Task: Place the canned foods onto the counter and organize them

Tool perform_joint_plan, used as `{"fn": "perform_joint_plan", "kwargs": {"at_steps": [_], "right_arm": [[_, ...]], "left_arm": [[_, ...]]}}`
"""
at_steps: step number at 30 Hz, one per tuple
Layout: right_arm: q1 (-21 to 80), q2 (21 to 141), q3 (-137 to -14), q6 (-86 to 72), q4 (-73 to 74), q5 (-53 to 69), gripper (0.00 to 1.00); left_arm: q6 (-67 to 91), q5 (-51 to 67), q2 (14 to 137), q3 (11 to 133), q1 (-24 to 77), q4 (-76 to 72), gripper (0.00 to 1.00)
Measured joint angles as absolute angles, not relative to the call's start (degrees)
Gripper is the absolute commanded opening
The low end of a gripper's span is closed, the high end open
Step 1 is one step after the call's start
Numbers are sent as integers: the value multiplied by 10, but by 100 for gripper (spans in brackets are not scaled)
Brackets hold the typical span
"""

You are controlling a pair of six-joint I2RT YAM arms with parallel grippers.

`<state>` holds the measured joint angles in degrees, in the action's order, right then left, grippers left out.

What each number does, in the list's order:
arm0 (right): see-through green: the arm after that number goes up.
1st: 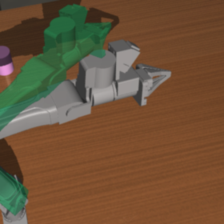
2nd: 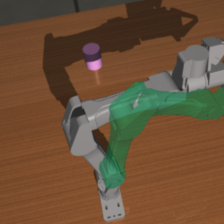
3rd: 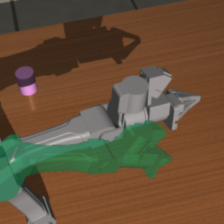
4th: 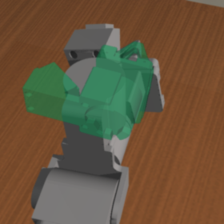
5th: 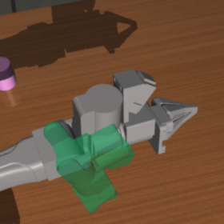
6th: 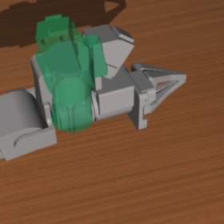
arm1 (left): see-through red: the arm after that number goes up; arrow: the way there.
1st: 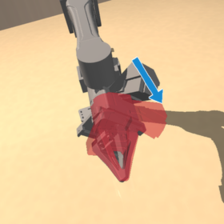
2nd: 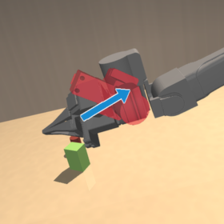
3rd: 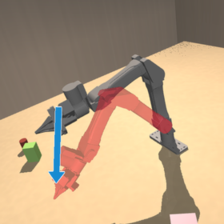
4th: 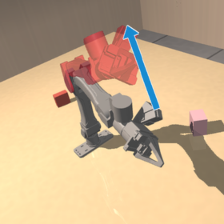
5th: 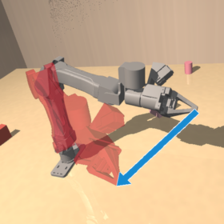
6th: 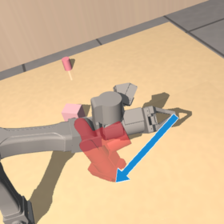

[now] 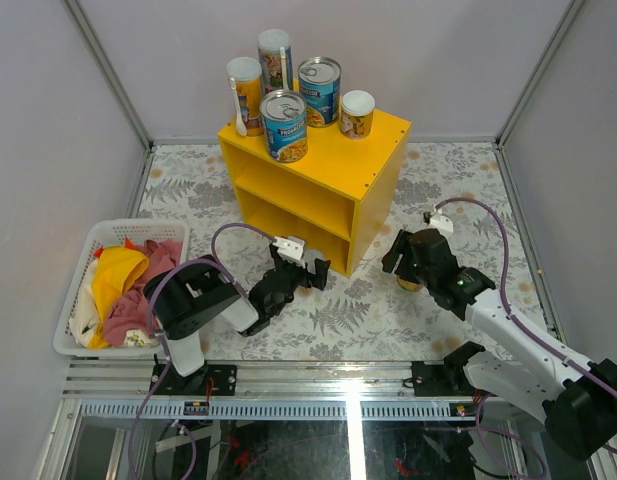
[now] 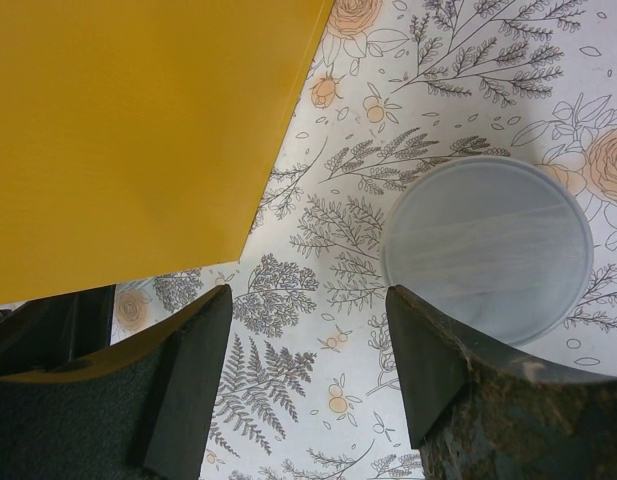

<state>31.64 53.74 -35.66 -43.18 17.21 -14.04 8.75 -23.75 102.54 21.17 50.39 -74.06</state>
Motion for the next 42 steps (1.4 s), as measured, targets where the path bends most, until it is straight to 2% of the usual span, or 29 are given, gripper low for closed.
{"fn": "perform_joint_plan", "kwargs": {"at_steps": [8,13,14,16,17,18,23,26,34,42], "right_arm": [[302,546,-357,-424,167,-138,71],[294,553,-357,-419,158,-133,71],[293,554,-357,-419,158,-131,71],[292,557,-357,-418,157,-127,71],[291,558,-357,-417,157,-126,71],[291,558,-357,-416,157,-125,71],[288,562,-360,-409,157,-123,71],[287,563,-364,-406,157,-123,71],[286,563,-366,-402,156,-123,71],[284,550,-368,-393,164,-123,71]], "left_arm": [[85,-233,1035,213,501,-742,84],[80,-229,1036,215,500,-743,68],[79,-228,1036,216,500,-744,61],[77,-225,1036,218,500,-746,26],[77,-223,1036,218,500,-747,17],[75,-222,1036,218,500,-747,14],[74,-222,1036,218,499,-747,11],[74,-222,1035,218,499,-746,0],[65,-219,975,218,503,-693,0],[48,-218,816,218,547,-574,0]]}}
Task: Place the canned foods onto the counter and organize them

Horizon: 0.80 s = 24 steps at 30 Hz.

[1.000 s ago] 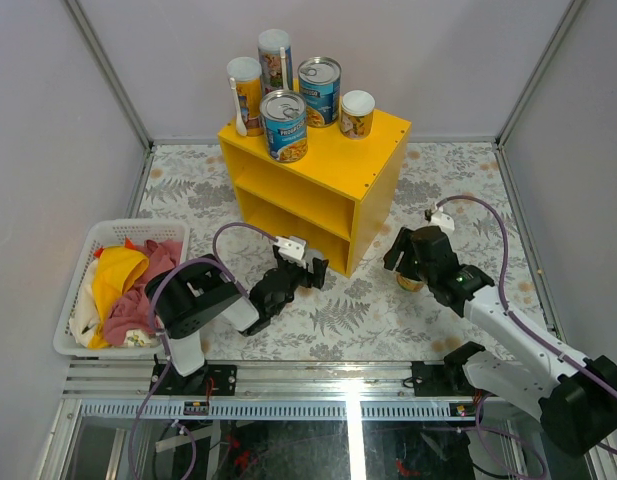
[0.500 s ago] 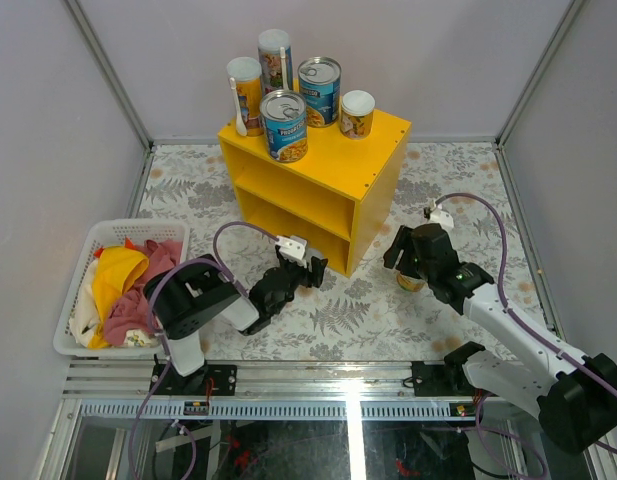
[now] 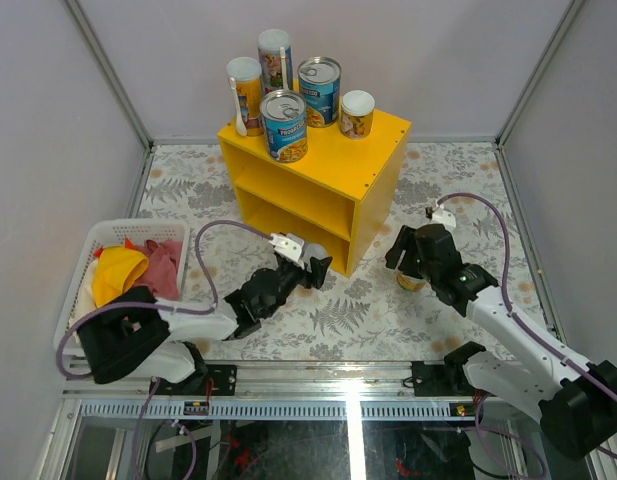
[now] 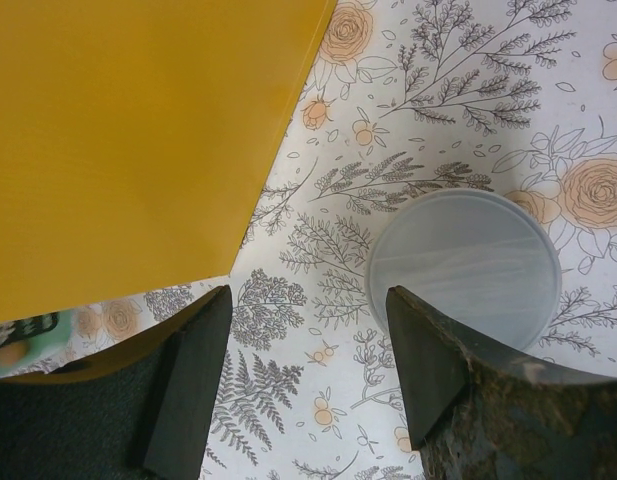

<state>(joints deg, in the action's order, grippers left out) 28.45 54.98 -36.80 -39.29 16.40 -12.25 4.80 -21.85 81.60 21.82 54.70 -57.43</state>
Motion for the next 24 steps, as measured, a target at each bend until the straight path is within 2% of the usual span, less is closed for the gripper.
{"fn": "perform_joint_plan", "kwargs": {"at_steps": [8,13,19,24], "right_arm": [[280,521,-373,-375,187,-124,71],[279,508,-373,-367,191,-125,71],[279,494,-373,-360,203,-125,71],[279,472,-374,-353,222,-129,71]], "left_arm": [[38,-218,633,231,607,-384,0],[27,-218,555,301,647,-237,0],[5,-229,542,434,687,-106,0],[-17,-248,597,589,694,-12,0]]}}
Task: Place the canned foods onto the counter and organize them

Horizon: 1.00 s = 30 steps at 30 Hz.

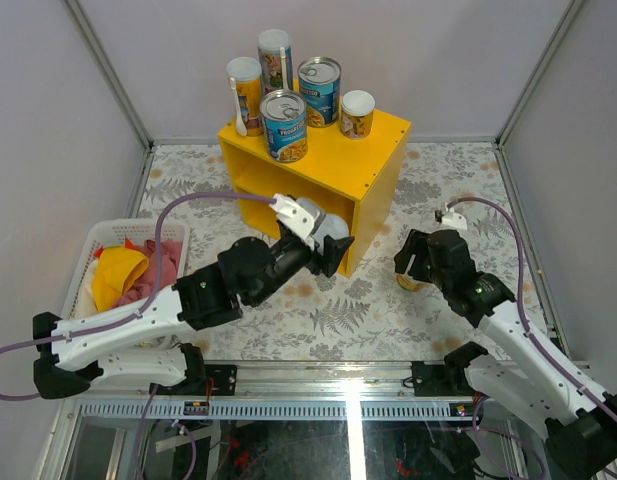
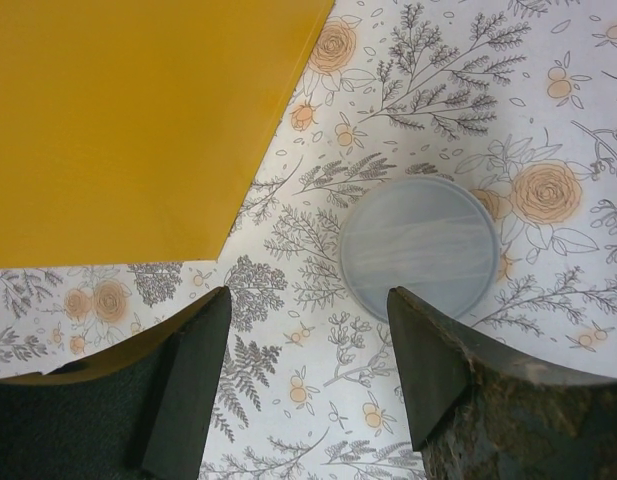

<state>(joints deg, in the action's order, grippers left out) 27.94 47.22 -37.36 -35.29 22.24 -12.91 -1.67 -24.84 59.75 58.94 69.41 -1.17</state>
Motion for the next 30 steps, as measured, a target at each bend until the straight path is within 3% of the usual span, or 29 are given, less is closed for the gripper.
{"fn": "perform_joint_plan", "kwargs": {"at_steps": [9,21,30], "right_arm": [[279,414,-375,-344,276,-150,78],[278,354,-377,-347,341,-171,82],[278,346,-381,-350,356,-172,88]], "left_arm": [[-50,-291,695,793,694,82,0],[-97,-350,776,906,682,108,0],[-75,-341,854,998,588,125,0]]}}
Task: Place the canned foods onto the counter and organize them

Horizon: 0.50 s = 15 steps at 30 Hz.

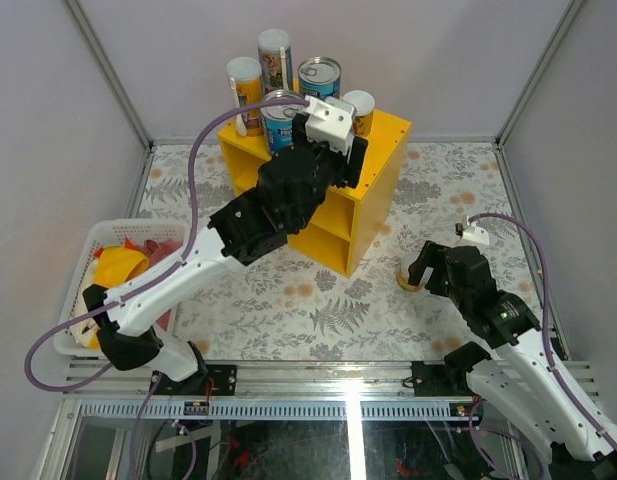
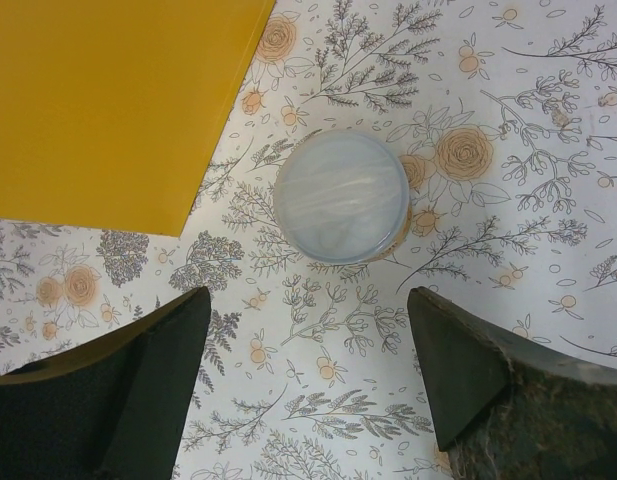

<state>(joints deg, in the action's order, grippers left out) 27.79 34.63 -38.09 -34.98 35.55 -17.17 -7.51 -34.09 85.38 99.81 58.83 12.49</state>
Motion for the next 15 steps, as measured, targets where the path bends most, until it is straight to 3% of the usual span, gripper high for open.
{"fn": "perform_joint_plan", "kwargs": {"at_steps": [15], "right_arm": [[278,351,-380,-357,353,-171,91]], "left_arm": [[25,-242,922,1101,468,198,0]]}}
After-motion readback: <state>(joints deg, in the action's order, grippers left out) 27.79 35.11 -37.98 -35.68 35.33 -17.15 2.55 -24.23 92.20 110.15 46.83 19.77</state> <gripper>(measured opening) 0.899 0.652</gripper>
